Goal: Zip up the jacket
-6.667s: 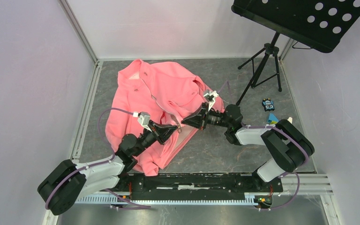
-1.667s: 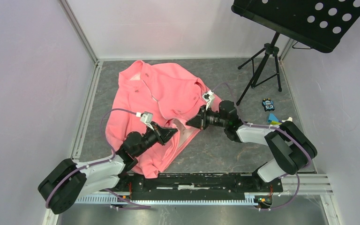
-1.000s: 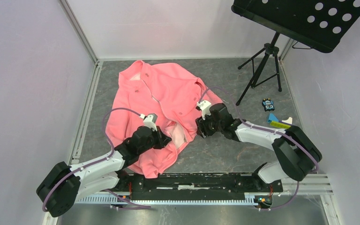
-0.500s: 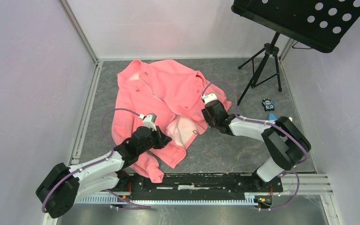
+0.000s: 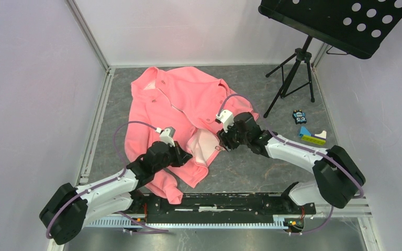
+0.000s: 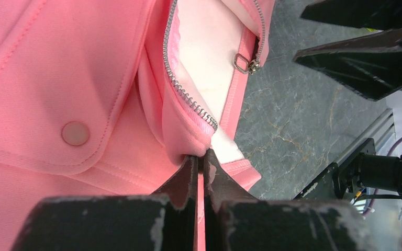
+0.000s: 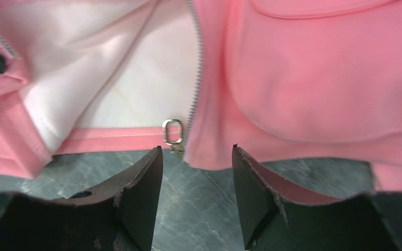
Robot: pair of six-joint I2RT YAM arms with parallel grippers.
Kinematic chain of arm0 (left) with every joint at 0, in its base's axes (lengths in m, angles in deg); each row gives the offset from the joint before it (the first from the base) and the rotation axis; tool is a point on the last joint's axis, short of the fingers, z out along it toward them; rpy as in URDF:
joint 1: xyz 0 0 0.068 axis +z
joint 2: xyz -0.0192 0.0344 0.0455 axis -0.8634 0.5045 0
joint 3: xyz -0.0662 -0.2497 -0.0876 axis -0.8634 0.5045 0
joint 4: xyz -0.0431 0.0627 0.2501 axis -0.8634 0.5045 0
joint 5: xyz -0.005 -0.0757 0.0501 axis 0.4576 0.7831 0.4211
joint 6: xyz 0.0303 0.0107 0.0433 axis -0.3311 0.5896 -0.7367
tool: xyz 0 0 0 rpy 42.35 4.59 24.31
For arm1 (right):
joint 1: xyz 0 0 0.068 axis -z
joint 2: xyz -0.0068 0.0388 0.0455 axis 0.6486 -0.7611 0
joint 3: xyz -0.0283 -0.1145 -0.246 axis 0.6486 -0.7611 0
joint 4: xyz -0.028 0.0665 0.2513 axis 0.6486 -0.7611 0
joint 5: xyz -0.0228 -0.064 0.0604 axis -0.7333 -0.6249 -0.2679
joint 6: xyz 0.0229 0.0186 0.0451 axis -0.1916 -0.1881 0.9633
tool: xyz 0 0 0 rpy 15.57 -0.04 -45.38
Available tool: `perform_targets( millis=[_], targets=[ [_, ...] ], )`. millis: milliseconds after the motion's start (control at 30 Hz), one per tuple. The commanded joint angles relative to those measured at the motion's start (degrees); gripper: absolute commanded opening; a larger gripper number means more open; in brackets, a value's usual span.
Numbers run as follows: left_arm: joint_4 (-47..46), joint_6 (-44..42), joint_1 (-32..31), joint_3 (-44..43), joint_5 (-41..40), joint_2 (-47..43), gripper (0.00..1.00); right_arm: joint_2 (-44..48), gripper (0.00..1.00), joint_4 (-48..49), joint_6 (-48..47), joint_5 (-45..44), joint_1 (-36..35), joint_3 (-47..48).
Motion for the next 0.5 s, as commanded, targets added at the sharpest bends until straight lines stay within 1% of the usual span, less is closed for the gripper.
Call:
perform_targets(
  millis=[0, 133, 233, 367, 467],
  targets=[
    [-1.92, 0.52, -0.04, -1.27, 2.98, -0.83, 0.02, -2.93, 0.55, 7.28, -1.55, 9.51, -0.07, -0.8],
    [-2.4, 0.52, -0.04, -1.82, 4.67, -0.6, 0.02, -5.25, 0.52, 8.28, -1.72, 7.34, -0.07, -1.08],
    [-3.07, 0.87, -0.04, -2.35, 4.68, 0.07, 0.02, -6.08, 0.52, 9.7, -1.02, 6.76, -0.42, -1.65],
    [-3.43, 0.79, -0.04, -3.65, 5.78, 1.72, 0.03, -6.45, 0.5, 8.48, -1.32, 1.07, -1.05, -2.2],
    [-3.73, 0.74, -0.04, -4.03, 6.38, 2.94, 0.04, -6.14, 0.49, 10.22, -0.37, 1.48, -1.03, -3.46]
  ],
)
